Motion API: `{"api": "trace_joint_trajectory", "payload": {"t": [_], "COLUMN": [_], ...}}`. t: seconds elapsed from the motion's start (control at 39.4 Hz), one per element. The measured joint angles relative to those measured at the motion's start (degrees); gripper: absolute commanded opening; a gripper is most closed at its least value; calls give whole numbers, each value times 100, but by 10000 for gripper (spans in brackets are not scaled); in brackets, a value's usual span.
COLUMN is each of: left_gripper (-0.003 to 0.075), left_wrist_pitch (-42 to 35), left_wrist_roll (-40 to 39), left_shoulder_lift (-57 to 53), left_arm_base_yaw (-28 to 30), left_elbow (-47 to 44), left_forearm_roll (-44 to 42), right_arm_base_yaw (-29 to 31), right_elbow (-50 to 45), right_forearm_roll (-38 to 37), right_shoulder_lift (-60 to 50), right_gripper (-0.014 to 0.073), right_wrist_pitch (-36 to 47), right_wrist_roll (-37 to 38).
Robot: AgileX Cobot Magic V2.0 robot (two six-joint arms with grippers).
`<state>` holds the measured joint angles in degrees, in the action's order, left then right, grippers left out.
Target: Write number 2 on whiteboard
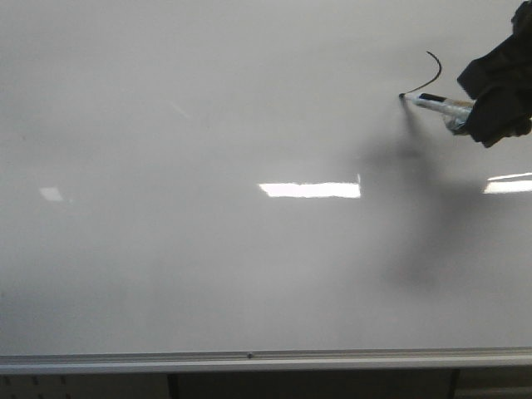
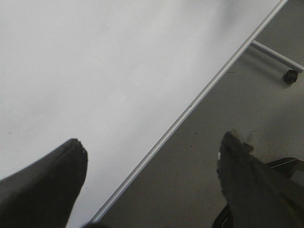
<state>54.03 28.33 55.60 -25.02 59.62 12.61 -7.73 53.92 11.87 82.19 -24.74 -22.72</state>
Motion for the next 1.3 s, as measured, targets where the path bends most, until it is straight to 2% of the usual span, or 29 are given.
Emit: {"api": "trace_joint_trajectory", "payload": {"t": [0.15,0.41,0.61,0.76,0.94,1.09,1.3], "left_gripper": [547,547,547,547,547,547,547], "left_wrist_pitch": [0,0,-12,-69,174,437,402], "left_wrist_roll": [0,0,0,85,806,1302,1442], "left_shoulder_lift": [0,0,0,0,140,547,1137], "left_arm_base_yaw": [0,0,0,0,-352,-1184,-2202], "left_elbow": [0,0,0,0,136,353,622], "left_forearm_roll": [0,0,0,10,306,676,741], "right_arm_base_yaw": [54,766,619,21,-1069,-2129,-2858], "right_elbow": [10,35,35,35,35,35,35], "right_forearm_roll": [0,-33,50,85,192,565,896], "right_shoulder_lift": [17,17,-240,-991,-1621,-1893,-1945], "right_gripper": [16,16,16,16,16,16,16], "right_wrist_pitch": [-36,-198,-305,-992,-2181,-2948,-3239], "right_wrist_roll": [0,0,0,-125,-1178,-2002,-2298]}}
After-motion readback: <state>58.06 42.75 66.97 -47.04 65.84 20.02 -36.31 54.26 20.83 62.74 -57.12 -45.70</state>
